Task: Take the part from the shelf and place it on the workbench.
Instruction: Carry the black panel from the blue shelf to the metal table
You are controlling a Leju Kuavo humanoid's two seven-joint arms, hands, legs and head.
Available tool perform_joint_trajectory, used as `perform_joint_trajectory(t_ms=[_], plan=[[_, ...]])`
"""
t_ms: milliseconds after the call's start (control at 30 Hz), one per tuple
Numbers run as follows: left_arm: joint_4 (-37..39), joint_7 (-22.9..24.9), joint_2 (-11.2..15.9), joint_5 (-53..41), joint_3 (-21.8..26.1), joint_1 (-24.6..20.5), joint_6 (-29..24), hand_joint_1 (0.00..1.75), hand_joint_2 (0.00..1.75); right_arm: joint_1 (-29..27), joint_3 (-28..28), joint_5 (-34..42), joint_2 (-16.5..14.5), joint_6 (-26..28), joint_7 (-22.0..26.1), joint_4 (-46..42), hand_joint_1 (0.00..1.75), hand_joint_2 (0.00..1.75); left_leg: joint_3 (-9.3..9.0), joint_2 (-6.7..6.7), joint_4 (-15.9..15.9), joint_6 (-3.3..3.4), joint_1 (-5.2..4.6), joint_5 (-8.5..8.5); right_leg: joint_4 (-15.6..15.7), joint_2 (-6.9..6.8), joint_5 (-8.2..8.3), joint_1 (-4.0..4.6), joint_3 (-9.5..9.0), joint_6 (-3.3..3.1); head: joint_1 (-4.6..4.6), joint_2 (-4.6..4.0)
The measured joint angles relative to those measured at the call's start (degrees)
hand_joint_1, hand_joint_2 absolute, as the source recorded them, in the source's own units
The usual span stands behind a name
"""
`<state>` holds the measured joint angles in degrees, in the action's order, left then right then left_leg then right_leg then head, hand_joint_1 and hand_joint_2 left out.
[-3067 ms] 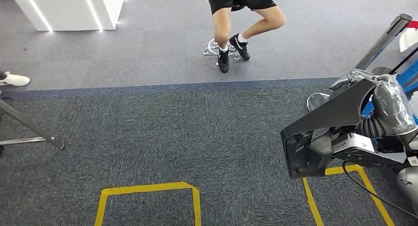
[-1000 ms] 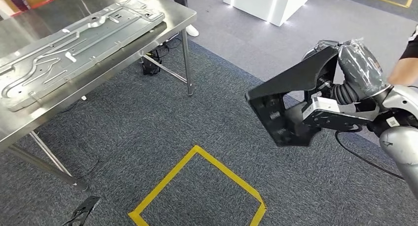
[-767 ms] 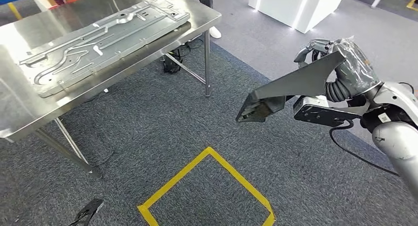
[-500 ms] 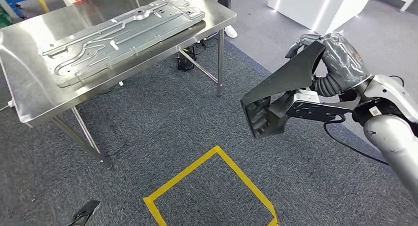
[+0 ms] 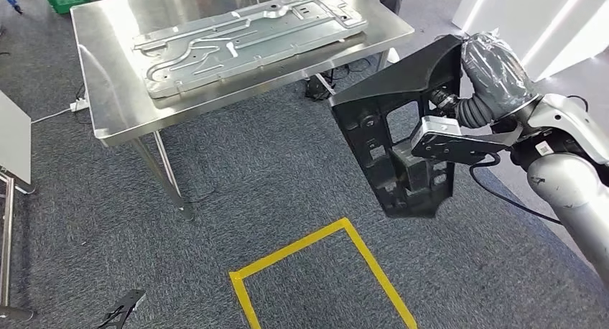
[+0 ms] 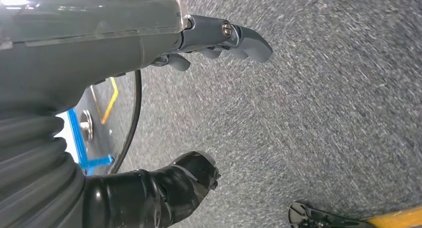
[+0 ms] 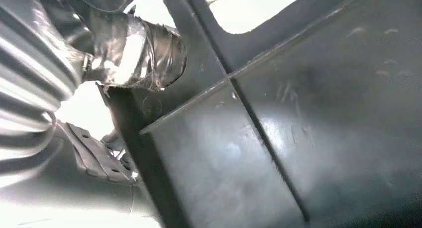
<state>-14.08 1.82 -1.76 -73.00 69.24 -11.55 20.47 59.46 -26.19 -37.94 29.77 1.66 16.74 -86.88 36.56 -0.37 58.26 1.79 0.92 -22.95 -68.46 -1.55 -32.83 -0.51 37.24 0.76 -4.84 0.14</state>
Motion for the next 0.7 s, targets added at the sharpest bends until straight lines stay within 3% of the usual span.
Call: perform_joint_trajectory(t_ms=[67, 100, 167, 233, 300, 367, 400, 467, 500, 567, 600, 633, 700], plan=[[0.1, 0.1, 0.0, 0.3, -0.1, 0.0, 0.2, 0.0, 1.75, 0.4, -0.1, 0.0, 0.0, -0.5, -0.4, 0.7, 1.75, 1.75, 0.01, -1.6, 0.1, 0.13, -0.07, 0.03, -6.9, 1.14, -2.07, -0.02, 3.81, 0.0, 0.05, -0.01], [0.1, 0.2, 0.0, 0.4, -0.2, 0.1, 0.3, 0.0, 1.75, 0.9, -0.2, 0.0, 0.0, -1.0, -0.7, 1.1, 1.75, 1.75, 0.0, -2.44, 0.2, 0.14, -0.1, 0.04, -7.8, 1.3, -1.57, -0.02, 4.62, -0.1, 0.05, -0.01], [0.2, 0.3, 0.1, 1.0, -0.4, 0.2, 0.4, 0.0, 1.75, 3.2, -0.7, 0.1, 0.0, -2.1, -1.7, 2.4, 1.75, 1.75, 0.0, -4.21, 0.4, 0.12, -0.16, 0.02, -2.7, 2.03, 2.54, -0.03, 2.94, -0.57, 0.05, -0.01], [0.2, 0.3, 0.2, 1.6, -0.7, 0.1, 0.7, 0.0, 1.75, 6.8, -1.1, 0.2, 0.0, -3.3, -2.5, 4.3, 1.75, 1.75, 0.27, -5.76, 0.6, -0.01, -0.23, 0.03, 5.3, 4.87, 6.33, -0.2, -0.26, -1.1, 0.03, -0.01], [0.2, 0.2, 0.4, 2.1, -1.2, 0.3, 1.1, 0.0, 1.75, 10.4, -1.4, 0.3, 0.0, -4.3, -3.2, 6.7, 1.75, 1.75, 0.84, -7.19, 0.7, -0.53, -0.07, 0.19, 8.7, 6.44, 7.11, -0.18, -1.69, -1.25, 0.02, -0.01], [0.3, -0.1, 0.6, 2.7, -1.7, 0.7, 1.5, 0.0, 1.75, 13.4, -1.8, 0.3, 0.0, -5.2, -3.7, 9.2, 1.75, 1.75, 1.26, -8.38, 0.5, -1.31, 0.17, 0.42, 9.1, 5.11, 7.17, -0.1, -2.06, -1.37, 0.03, -0.01], [0.3, -0.2, 0.7, 2.9, -1.9, 0.8, 1.6, 0.0, 1.75, 14.7, -2.0, 0.3, -0.1, -5.5, -3.8, 10.2, 1.75, 1.75, 1.51, -7.58, 0.9, -1.66, 0.11, 0.19, 9.5, 4.33, 7.28, -0.16, -2.31, -1.59, -0.02, -0.01], [0.4, -0.3, 1.0, 3.3, -2.2, 0.9, 1.6, 0.0, 1.75, 17.4, -2.5, 0.3, -0.2, -5.9, -4.1, 12.2, 1.75, 1.75, 3.3, -3.84, 4.4, -2.21, -0.16, -1.85, 10.2, 2.61, 7.47, -0.29, -2.91, -2.17, -0.27, -0.01], [0.4, -0.3, 1.1, 3.4, -2.5, 0.9, 1.7, 0.0, 1.75, 18.5, -2.7, 0.3, -0.2, -6.0, -4.1, 13.0, 1.75, 1.75, 4.99, -1.74, 7.9, -2.44, -0.19, -3.54, 10.3, 1.76, 7.38, -0.18, -3.14, -2.38, -0.39, -0.01], [0.5, -0.3, 1.3, 3.5, -2.8, 1.0, 1.7, 0.0, 1.75, 19.9, -2.8, 0.3, -0.3, -6.0, -4.1, 14.4, 1.75, 1.75, 8.74, -0.17, 15.2, -2.79, 0.0, -6.18, 10.3, 0.17, 7.03, -0.07, -3.45, -2.55, -0.48, -0.01], [0.5, -0.3, 1.3, 3.5, -3.0, 1.0, 1.7, 0.0, 1.75, 20.2, -2.9, 0.3, -0.3, -6.0, -4.1, 15.0, 1.75, 1.75, 9.68, 0.0, 16.8, -2.91, 0.11, -6.17, 10.2, -0.58, 6.81, -0.06, -3.67, -2.5, -0.5, -0.01], [0.5, -0.3, 1.3, 3.5, -3.1, 1.1, 1.8, 0.0, 1.75, 20.3, -3.0, 0.3, -0.3, -6.0, -4.1, 15.3, 1.75, 1.75, 9.54, 0.12, 16.3, -3.0, 0.19, -5.16, 10.2, -1.27, 6.53, -0.06, -3.94, -2.4, -0.51, -0.01], [0.5, -0.3, 1.5, 3.5, -3.2, 1.2, 1.8, 0.0, 1.75, 20.5, -3.3, 0.3, -0.3, -6.0, -4.1, 15.8, 1.75, 1.75, 5.99, 1.54, 9.0, -2.87, 0.16, -1.09, 10.0, -2.69, 5.7, -0.04, -4.73, -2.01, -0.51, -0.01]])
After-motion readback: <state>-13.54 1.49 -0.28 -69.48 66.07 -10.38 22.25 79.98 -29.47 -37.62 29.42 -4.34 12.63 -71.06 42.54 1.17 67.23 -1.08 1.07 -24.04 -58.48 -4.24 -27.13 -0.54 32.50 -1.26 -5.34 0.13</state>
